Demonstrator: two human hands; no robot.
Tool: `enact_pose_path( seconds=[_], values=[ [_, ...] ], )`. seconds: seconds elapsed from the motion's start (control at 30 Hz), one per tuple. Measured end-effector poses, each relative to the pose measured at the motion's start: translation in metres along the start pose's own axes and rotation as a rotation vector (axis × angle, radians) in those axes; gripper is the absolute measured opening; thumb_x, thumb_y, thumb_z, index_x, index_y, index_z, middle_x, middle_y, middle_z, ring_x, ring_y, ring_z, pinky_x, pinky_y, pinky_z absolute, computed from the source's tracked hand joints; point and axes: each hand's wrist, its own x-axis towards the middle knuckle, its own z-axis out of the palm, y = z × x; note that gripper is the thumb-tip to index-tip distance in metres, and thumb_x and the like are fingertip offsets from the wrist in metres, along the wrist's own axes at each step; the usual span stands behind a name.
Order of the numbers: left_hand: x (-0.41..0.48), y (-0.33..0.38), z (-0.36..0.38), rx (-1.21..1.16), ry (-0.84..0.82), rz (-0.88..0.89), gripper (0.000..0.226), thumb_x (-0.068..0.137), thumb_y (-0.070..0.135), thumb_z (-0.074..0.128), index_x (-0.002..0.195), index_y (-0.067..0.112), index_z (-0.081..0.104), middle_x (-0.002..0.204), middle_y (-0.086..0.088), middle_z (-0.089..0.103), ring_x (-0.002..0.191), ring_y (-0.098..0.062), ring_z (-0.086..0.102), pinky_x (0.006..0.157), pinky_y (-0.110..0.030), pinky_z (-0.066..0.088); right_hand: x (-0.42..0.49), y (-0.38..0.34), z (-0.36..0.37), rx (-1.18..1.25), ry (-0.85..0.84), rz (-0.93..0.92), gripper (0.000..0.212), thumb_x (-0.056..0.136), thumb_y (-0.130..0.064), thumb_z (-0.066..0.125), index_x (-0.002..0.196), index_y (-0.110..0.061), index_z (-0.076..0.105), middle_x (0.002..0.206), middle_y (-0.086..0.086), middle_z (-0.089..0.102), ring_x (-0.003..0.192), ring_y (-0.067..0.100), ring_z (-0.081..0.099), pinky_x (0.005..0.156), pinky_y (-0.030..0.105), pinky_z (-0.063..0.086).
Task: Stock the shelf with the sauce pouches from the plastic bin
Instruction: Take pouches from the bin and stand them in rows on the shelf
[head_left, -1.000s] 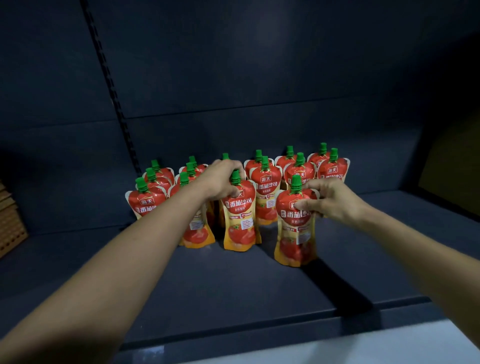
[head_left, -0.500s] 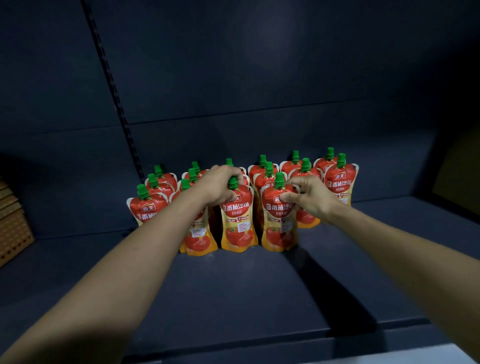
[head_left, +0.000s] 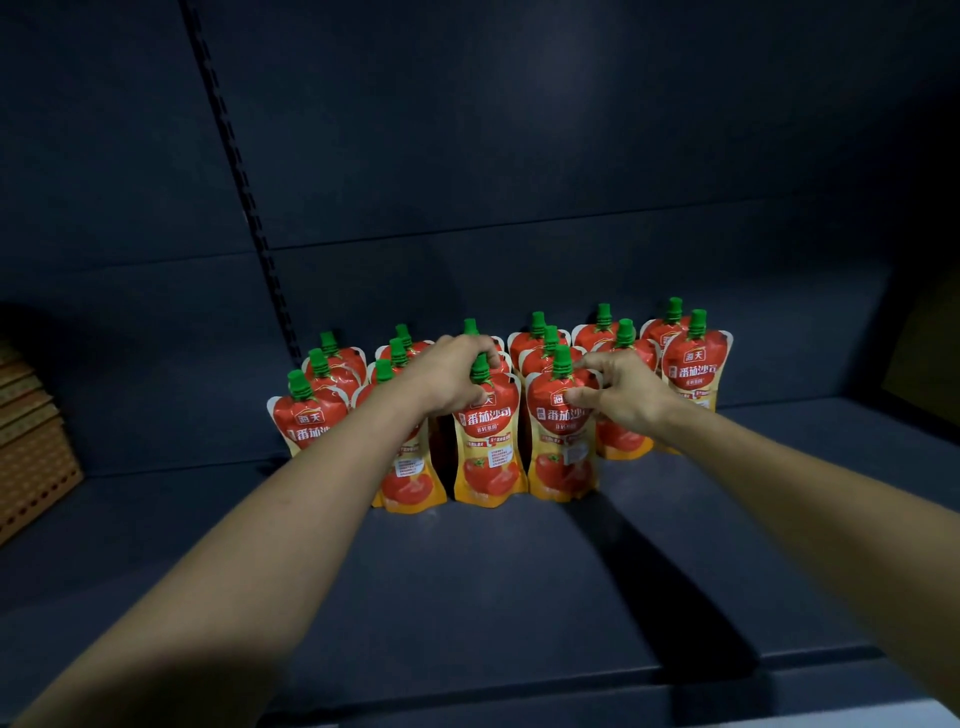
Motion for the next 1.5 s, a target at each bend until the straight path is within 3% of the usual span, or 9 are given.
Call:
enact_pose_path(
  seconds=[0.2,0.3,0.43,0.57,0.67,0.83,1.0,1.17,1.5],
  values=[
    [-0.012,-0.001,0.0,0.07,0.061,0.031,0.073,0.083,0.031,0.074,0.144,0.028,0.035,0.141,-0.006,0.05,0.127,-0.026,0.05,0.101,-0.044,0.048,-0.013,-0.006,0.005,-0.068,0.057,0.085,0.066,0.088,-0.02,0.067,0.145,-0.02,0.033,0.146,0.006,0.043,0.133,0.025,0.044,0.105,0.04,0.043],
    [-0.03,0.0,0.008,0.202,0.223,0.102,0.082,0.087,0.045,0.065,0.153,0.027,0.02,0.157,-0.002,0.03,0.145,-0.022,0.025,0.117,-0.043,0.027,-0.028,-0.005,0.011,-0.161,0.123,0.083,0.08,0.087,-0.026,0.068,0.15,-0.024,0.019,0.154,0.005,0.029,0.14,0.027,0.031,0.112,0.045,0.033],
    [-0.062,0.004,0.03,0.21,0.338,0.197,0.08,0.091,0.057,0.051,0.155,0.028,0.012,0.163,0.002,0.014,0.151,-0.018,0.006,0.122,-0.042,0.006,-0.066,0.005,0.021,-0.357,0.229,0.07,0.078,0.087,-0.035,0.065,0.15,-0.025,0.021,0.159,0.002,0.015,0.145,0.026,0.014,0.116,0.047,0.022],
    [-0.104,0.021,0.066,0.114,0.371,0.284,0.074,0.092,0.057,0.05,0.153,0.026,0.023,0.161,0.004,0.022,0.149,-0.017,0.014,0.122,-0.04,0.006,-0.131,0.027,0.034,-0.372,0.317,0.056,0.066,0.089,-0.034,0.063,0.146,-0.024,0.031,0.155,0.0,0.023,0.142,0.023,0.023,0.11,0.05,0.032],
    [-0.144,0.045,0.101,-0.038,0.35,0.355,0.068,0.09,0.058,0.046,0.148,0.024,0.036,0.152,0.004,0.039,0.14,-0.017,0.033,0.118,-0.04,0.023,-0.191,0.042,0.044,-0.402,0.463,0.046,0.051,0.09,-0.033,0.06,0.138,-0.023,0.044,0.144,-0.004,0.04,0.132,0.019,0.038,0.101,0.04,0.041],
    [-0.218,0.098,0.165,-0.343,0.158,0.37,0.064,0.089,0.06,0.046,0.144,0.029,0.039,0.146,0.013,0.043,0.135,-0.007,0.036,0.11,-0.032,0.032,-0.301,0.062,0.065,-0.348,0.663,0.128,0.035,0.092,-0.034,0.058,0.127,-0.031,0.053,0.126,-0.016,0.053,0.115,0.006,0.05,0.08,0.027,0.047],
    [-0.297,0.158,0.222,-0.399,-0.099,0.424,0.056,0.093,0.051,0.052,0.144,0.034,0.034,0.142,0.019,0.042,0.13,-0.003,0.041,0.104,-0.03,0.04,-0.428,0.092,0.069,-0.258,0.696,0.356,0.037,0.094,-0.038,0.052,0.131,-0.036,0.047,0.125,-0.022,0.05,0.108,-0.001,0.052,0.087,0.033,0.05],
    [-0.385,0.23,0.272,-0.424,-0.335,0.499,0.05,0.093,0.048,0.054,0.139,0.034,0.041,0.135,0.019,0.052,0.118,-0.001,0.051,0.097,-0.025,0.043,-0.576,0.115,0.052,-0.277,0.731,0.602,0.043,0.093,-0.033,0.056,0.134,-0.026,0.045,0.131,-0.01,0.05,0.106,0.005,0.053,0.084,0.027,0.047],
    [-0.552,0.376,0.37,-0.325,-0.691,0.704,0.039,0.091,0.045,0.059,0.126,0.03,0.056,0.121,0.012,0.062,0.104,-0.01,0.06,0.089,-0.033,0.05,-0.852,0.144,0.013,-0.215,0.797,1.122,0.039,0.091,-0.031,0.058,0.129,-0.021,0.049,0.127,0.001,0.056,0.107,0.017,0.058,0.089,0.038,0.049]
  ],
)
